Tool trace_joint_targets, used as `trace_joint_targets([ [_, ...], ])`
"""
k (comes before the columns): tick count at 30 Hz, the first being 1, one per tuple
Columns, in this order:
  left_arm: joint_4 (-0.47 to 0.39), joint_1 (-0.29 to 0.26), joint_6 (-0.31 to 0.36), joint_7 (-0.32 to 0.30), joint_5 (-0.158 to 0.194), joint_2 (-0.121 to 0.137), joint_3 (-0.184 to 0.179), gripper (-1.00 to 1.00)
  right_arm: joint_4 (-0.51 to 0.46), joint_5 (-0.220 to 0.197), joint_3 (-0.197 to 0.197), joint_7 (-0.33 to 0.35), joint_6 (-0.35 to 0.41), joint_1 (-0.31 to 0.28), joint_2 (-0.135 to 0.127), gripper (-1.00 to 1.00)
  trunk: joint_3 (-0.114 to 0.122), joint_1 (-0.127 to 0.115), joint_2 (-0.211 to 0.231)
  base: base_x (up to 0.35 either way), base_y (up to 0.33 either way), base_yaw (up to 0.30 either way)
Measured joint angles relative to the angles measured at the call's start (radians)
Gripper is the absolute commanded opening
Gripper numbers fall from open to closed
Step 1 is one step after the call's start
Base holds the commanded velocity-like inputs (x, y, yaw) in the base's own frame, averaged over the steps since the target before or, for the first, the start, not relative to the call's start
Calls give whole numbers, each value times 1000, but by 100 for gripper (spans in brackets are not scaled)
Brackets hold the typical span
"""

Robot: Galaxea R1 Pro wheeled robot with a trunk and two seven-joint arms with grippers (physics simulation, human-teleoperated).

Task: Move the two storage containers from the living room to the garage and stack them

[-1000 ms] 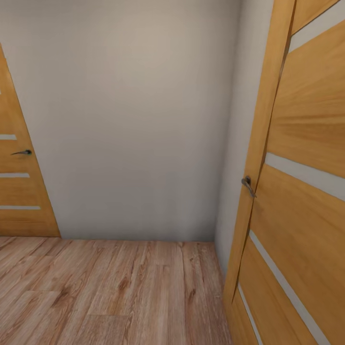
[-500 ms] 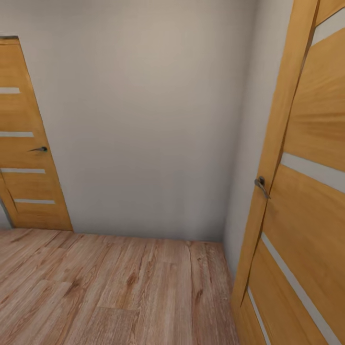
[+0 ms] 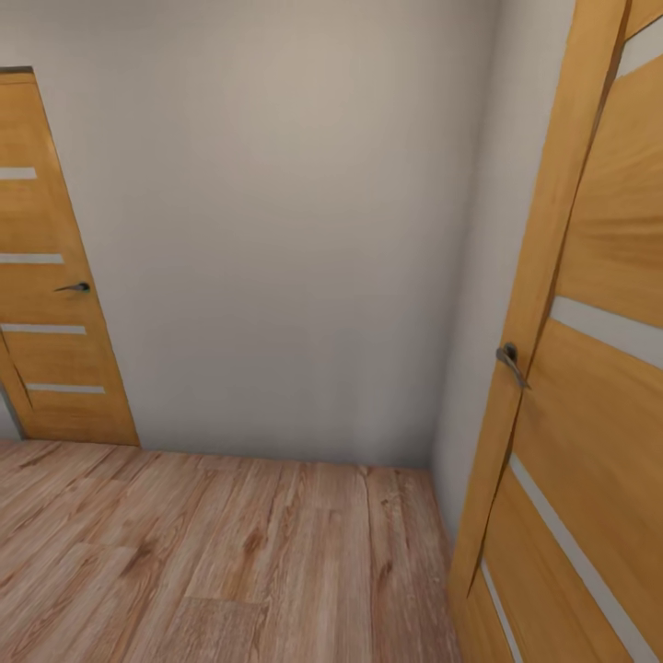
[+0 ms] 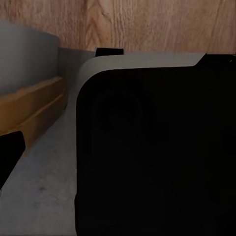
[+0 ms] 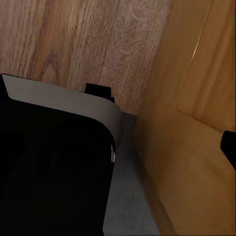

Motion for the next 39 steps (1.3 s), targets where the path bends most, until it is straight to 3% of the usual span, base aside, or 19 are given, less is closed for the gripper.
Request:
trace_joint_targets([
  [16,0,0,-1,0,0,0,0,100,0,0,0,0,0,0,0,100,0,0,0,270,0,0],
  [28,0,0,-1,0,0,1,-1,100,0,-5,0,0,0,0,0,100,0,0,0,77,0,0],
  [39,0,0,0,0,0,2,-1,100,0,-5,0,0,0,0,0,100,0,0,0,305,0,0],
])
